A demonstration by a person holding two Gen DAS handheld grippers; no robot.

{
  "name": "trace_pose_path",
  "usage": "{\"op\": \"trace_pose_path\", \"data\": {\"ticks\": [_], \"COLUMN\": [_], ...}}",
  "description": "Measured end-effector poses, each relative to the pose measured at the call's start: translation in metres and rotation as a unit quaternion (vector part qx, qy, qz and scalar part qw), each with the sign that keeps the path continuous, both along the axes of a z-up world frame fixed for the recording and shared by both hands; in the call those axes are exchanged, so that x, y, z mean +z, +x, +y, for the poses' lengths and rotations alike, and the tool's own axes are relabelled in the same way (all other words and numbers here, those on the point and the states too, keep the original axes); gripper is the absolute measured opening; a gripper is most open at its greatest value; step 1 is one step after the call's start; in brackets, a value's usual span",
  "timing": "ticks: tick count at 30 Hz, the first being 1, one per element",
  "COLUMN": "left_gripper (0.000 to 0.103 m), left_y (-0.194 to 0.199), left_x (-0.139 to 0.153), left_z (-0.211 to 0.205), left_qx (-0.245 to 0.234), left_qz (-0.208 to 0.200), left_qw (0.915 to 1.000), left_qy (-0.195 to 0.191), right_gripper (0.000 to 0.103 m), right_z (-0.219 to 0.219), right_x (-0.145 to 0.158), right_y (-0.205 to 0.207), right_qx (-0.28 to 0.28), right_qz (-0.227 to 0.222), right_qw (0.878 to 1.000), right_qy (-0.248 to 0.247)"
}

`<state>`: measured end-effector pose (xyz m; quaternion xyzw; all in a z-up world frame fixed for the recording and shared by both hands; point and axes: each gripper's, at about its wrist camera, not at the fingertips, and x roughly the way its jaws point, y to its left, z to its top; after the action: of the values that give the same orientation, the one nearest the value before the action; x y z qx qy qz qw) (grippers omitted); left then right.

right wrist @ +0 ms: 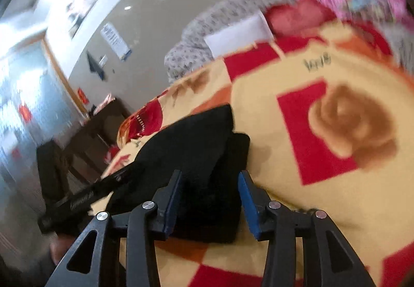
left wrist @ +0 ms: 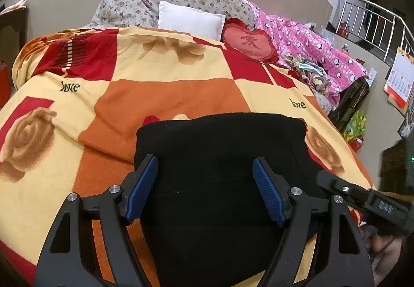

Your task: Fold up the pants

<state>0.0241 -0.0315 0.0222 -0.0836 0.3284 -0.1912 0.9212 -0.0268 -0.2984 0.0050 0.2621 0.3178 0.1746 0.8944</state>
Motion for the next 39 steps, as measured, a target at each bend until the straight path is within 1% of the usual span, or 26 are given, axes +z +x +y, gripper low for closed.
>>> {"op": "trace_pose_path", "data": {"ticks": [1,2,5,6,9,10,13,14,16,17,19,21,23,24,26,27,28,29,31,32,33,35,37,39], "left_gripper": [0.076,0.076,0.076,0.076,0.076,0.076,0.076,0.076,0.076,0.076,0.076,0.076,0.076,0.077,0.076,0.069,0.056,0.05,0.048,0.048,0.048,0.048,0.048,0.048], "left_y": [-0.001,0.0,-0.001,-0.001,-0.001,-0.002,-0.014,-0.015,-0.005,0.004,0.015,0.021,0.023,0.024,0.021,0.018,0.014,0.01,0.006,0.005,0.007,0.02,0.044,0.063], "left_x": [0.0,0.0,0.0,0.0,0.001,0.002,0.012,0.012,0.002,-0.006,-0.014,-0.02,-0.021,-0.02,-0.017,-0.015,-0.012,-0.009,-0.003,0.001,0.004,0.015,0.027,0.033], "left_z": [0.001,0.001,0.001,0.001,0.002,0.005,0.034,0.045,0.056,0.059,0.058,0.055,0.049,0.046,0.043,0.046,0.047,0.046,0.041,0.039,0.037,0.034,0.03,0.025], "left_qx": [0.0,0.0,0.0,0.0,0.001,0.003,0.039,0.053,0.049,0.039,0.018,-0.004,-0.012,-0.011,-0.011,-0.009,-0.005,-0.003,-0.007,-0.008,-0.01,-0.012,-0.01,-0.011], "left_qz": [0.0,0.001,0.002,0.002,0.002,0.001,-0.032,-0.032,0.01,0.044,0.078,0.103,0.107,0.105,0.099,0.09,0.079,0.067,0.048,0.04,0.031,0.016,0.008,0.002], "left_qw": [1.0,1.0,1.0,1.0,0.9999,0.9998,0.9955,0.9934,0.991,0.9883,0.9845,0.9802,0.9804,0.982,0.984,0.9848,0.9863,0.9884,0.9914,0.9923,0.9929,0.9941,0.9948,0.9962], "left_qy": [-0.002,-0.004,-0.006,-0.007,-0.011,-0.02,-0.079,-0.096,-0.124,-0.141,-0.156,-0.169,-0.165,-0.156,-0.148,-0.149,-0.145,-0.136,-0.122,-0.117,-0.114,-0.106,-0.101,-0.087], "right_gripper": [0.044,0.047,0.049,0.051,0.053,0.053,0.053,0.053,0.053,0.053,0.053,0.053,0.053,0.054,0.054,0.053,0.052,0.046,0.037,0.034,0.034,0.033,0.033,0.033], "right_z": [-0.002,-0.002,0.009,0.013,0.018,0.017,0.016,0.015,0.009,0.007,0.005,0.008,0.013,0.015,0.015,0.015,0.013,0.01,0.001,-0.002,-0.004,-0.003,-0.003,-0.004], "right_x": [-0.003,-0.002,0.0,0.001,0.001,0.0,-0.001,-0.001,-0.001,-0.002,-0.002,-0.001,-0.001,-0.001,-0.002,-0.002,-0.003,-0.003,0.0,0.003,0.008,0.017,0.024,0.028], "right_y": [0.004,0.006,0.015,0.018,0.021,0.021,0.018,0.017,0.014,0.014,0.014,0.015,0.018,0.02,0.024,0.024,0.023,0.022,0.019,0.017,0.017,0.022,0.039,0.058], "right_qx": [0.002,-0.002,0.005,0.007,0.012,0.013,0.02,0.025,0.034,0.038,0.047,0.055,0.056,0.058,0.061,0.06,0.061,0.064,0.072,0.076,0.08,0.078,0.073,0.069], "right_qz": [0.01,0.005,0.018,0.019,0.016,0.014,0.009,0.01,0.013,0.015,0.019,0.025,0.027,0.027,0.024,0.022,0.02,0.017,-0.004,-0.018,-0.033,-0.047,-0.05,-0.054], "right_qw": [1.0,1.0,1.0,1.0,0.999,0.999,0.999,0.999,0.999,0.999,0.999,0.998,0.998,0.998,0.997,0.998,0.998,0.998,0.996,0.994,0.993,0.993,0.994,0.994], "right_qy": [0.018,0.017,-0.01,-0.018,-0.03,-0.03,-0.027,-0.023,-0.005,0.002,0.007,-0.007,-0.024,-0.028,-0.028,-0.026,-0.017,-0.003,0.055,0.074,0.083,0.076,0.067,0.066]}}
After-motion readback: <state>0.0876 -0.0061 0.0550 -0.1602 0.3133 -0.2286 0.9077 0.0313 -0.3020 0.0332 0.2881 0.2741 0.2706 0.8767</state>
